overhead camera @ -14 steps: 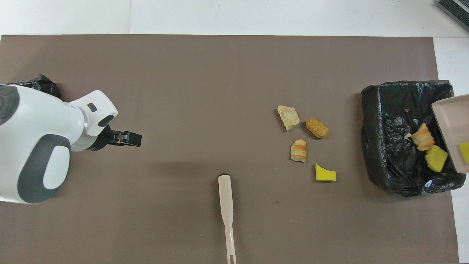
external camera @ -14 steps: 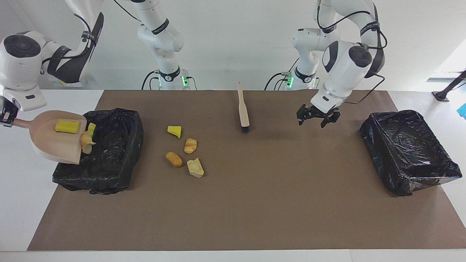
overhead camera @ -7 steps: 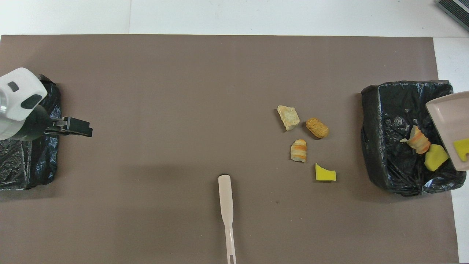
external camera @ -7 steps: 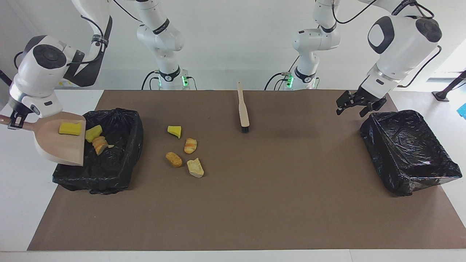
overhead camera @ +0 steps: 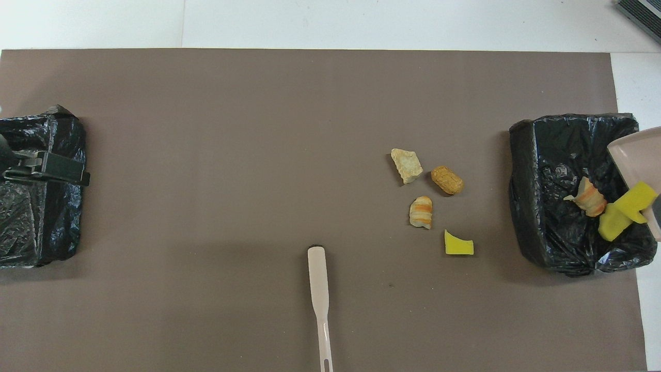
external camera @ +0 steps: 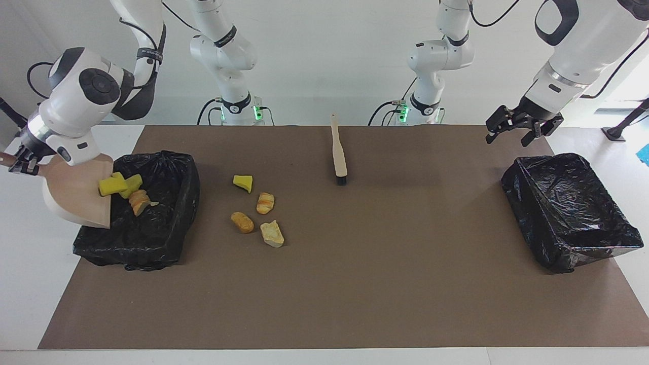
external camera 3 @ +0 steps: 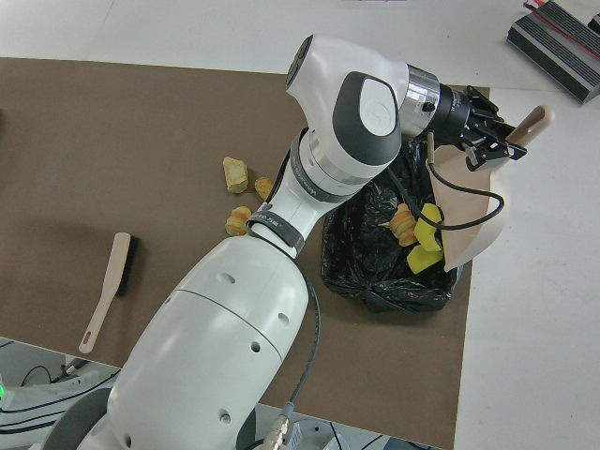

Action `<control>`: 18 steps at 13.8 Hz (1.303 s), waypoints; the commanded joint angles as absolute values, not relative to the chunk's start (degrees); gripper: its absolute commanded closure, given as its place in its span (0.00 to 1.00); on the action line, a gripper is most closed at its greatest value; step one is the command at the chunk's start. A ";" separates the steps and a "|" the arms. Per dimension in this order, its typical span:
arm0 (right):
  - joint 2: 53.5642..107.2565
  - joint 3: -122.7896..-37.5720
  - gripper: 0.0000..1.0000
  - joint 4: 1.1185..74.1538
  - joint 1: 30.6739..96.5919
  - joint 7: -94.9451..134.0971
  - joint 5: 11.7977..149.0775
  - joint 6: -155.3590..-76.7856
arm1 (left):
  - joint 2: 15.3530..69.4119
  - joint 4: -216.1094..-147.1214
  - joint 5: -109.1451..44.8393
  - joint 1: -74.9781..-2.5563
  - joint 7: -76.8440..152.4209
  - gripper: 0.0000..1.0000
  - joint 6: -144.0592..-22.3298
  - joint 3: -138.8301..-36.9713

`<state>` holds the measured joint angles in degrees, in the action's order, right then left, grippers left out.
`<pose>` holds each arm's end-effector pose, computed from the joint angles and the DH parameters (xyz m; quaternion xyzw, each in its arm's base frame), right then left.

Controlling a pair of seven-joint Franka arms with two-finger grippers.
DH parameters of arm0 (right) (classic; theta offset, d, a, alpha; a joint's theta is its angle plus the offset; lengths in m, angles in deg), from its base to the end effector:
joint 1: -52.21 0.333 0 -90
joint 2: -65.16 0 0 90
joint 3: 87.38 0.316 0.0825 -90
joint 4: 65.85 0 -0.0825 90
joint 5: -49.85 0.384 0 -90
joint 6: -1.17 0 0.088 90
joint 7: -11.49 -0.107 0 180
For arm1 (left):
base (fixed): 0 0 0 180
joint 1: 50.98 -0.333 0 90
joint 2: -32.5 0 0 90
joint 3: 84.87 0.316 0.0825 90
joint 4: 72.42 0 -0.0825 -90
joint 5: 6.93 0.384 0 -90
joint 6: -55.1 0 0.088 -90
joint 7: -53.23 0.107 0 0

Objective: Sweep and dump trash in bin

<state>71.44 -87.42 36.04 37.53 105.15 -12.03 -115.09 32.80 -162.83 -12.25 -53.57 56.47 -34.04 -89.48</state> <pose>0.5857 -0.2058 0.5318 0.5369 0.6939 -0.3506 0.3276 0.5535 -0.0294 0.6174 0.9978 -0.0459 -0.0132 0.0468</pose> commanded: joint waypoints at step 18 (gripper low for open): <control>62.08 -85.01 1.00 34.34 48.14 44.10 31.27 -88.22 | 33.64 -160.92 -7.28 -51.86 55.87 0.00 -34.46 -89.53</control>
<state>62.54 -85.31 32.89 44.65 57.47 26.98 -89.74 33.54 -161.23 -8.24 -52.03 56.42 -34.54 -89.76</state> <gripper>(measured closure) 0.687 0.000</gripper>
